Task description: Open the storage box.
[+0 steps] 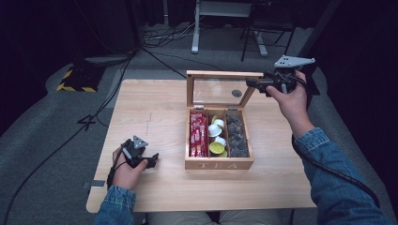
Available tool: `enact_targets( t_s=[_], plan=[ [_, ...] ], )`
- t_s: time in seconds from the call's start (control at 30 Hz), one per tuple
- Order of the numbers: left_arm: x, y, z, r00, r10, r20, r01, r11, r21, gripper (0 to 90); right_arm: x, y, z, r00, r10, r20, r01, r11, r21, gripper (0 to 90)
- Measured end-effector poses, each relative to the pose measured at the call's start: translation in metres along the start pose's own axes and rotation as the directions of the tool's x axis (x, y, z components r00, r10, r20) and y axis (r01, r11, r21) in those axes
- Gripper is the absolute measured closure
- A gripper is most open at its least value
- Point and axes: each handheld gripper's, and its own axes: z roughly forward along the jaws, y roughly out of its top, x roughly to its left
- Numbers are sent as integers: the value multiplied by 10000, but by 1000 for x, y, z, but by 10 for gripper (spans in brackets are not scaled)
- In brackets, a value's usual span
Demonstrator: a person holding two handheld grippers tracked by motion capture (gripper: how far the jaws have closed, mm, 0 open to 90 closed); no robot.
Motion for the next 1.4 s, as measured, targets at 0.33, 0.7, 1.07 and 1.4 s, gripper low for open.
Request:
enact_targets(
  t_s=[0.33, 0.7, 1.07, 1.4],
  plan=[
    [2, -3, 4, 9995, -198, 233, 198, 9998, -15, 193, -16, 4, 13, 9985, 546, 40, -545, 9984, -148, 461],
    [4, -5, 6, 9989, -254, 404, 267, 9991, -331, 174, -35, -4, 31, 9919, 1248, 250, -1251, 9921, 80, 477],
    [5, -5, 6, 9989, -247, 405, 261, 9991, -325, 173, -51, -16, 52, 9820, 1812, 527, -1824, 9830, 199, 472],
    [5, -5, 7, 9986, -237, 464, 253, 9991, -344, 173, -61, -21, 69, 9756, 2006, 889, -2038, 9786, 277, 423]
  ],
)
